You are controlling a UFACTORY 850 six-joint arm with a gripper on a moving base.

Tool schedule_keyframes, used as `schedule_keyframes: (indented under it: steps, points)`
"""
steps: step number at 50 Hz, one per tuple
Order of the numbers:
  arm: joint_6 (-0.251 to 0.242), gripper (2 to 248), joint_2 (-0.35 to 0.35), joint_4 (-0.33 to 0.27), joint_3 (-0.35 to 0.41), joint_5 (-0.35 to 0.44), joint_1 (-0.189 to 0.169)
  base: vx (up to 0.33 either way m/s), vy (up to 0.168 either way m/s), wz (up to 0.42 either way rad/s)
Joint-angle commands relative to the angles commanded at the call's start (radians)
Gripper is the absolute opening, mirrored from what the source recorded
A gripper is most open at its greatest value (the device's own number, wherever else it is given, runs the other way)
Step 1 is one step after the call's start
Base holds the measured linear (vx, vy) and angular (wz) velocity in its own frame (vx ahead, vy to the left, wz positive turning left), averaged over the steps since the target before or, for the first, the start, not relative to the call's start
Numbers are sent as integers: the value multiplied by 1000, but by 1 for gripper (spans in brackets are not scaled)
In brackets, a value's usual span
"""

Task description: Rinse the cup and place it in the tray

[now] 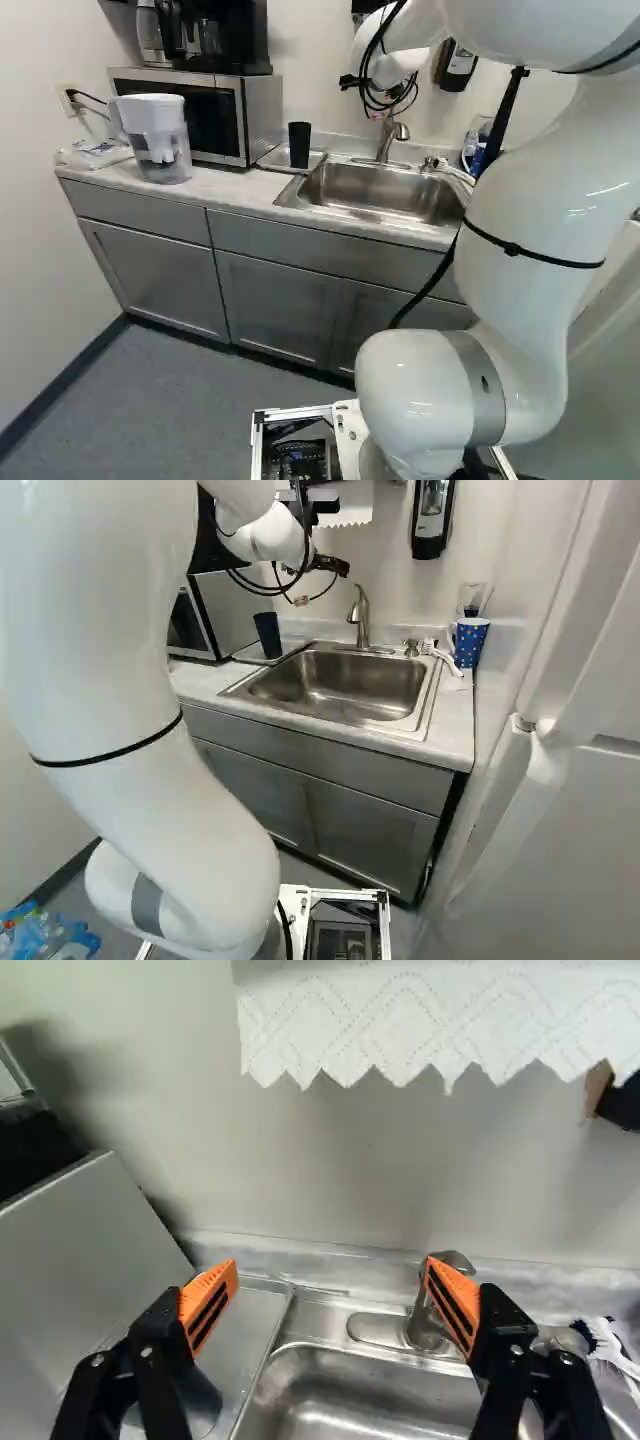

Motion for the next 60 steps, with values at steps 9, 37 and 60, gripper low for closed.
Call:
schedule_keyframes:
  steps: [9, 37, 60]
  points:
    - [0, 247, 46, 0, 48, -30, -4, 0, 0, 0]
    - [0, 247, 75, 0, 77, -213, -4, 0, 0, 0]
    - [0, 247, 83, 0, 86, -372, 7, 0, 0, 0]
